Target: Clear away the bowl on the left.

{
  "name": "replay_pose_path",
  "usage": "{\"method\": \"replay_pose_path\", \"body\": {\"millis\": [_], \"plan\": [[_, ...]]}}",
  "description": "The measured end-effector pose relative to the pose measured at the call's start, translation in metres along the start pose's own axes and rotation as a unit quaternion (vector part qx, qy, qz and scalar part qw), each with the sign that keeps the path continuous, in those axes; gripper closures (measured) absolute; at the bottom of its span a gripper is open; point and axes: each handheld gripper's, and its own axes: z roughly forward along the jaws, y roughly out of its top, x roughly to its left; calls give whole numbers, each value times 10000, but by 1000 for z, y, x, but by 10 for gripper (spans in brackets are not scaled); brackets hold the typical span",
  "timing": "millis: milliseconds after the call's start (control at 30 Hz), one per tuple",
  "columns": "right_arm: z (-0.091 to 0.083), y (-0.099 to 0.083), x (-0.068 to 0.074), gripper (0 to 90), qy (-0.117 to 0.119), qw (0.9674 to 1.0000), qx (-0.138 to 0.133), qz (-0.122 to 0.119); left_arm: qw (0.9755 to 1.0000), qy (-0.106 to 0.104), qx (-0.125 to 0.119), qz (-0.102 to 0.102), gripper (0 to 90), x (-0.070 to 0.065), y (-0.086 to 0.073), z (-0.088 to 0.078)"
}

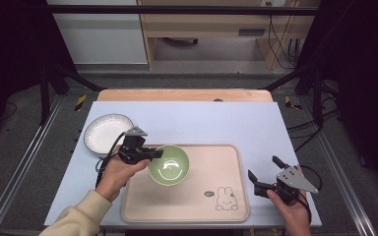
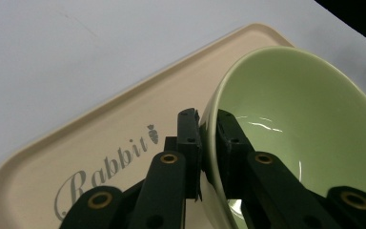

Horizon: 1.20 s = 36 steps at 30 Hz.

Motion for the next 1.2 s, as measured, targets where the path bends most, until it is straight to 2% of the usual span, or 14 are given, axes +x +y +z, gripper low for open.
{"method": "replay_pose_path", "body": {"millis": [333, 467, 700, 1000, 1200], "plan": [[0, 0, 0, 40, 6, 10000, 4, -5, 9998, -142, 121, 21, 822, -7, -3, 7], [0, 0, 0, 40, 10, 10000, 6, -1, 9998, -218, -1, -47, 822, -7, -2, 6], [0, 0, 0, 40, 12, 10000, 20, -26, 9998, -196, 43, -33, 821, -7, -4, 6], [1, 0, 0, 42, 19, 10000, 27, -47, 9995, -270, 165, -30, 821, -8, -8, 12], [1, 0, 0, 43, 23, 10000, 39, -41, 9993, -314, 187, -98, 821, -10, -10, 17]]}}
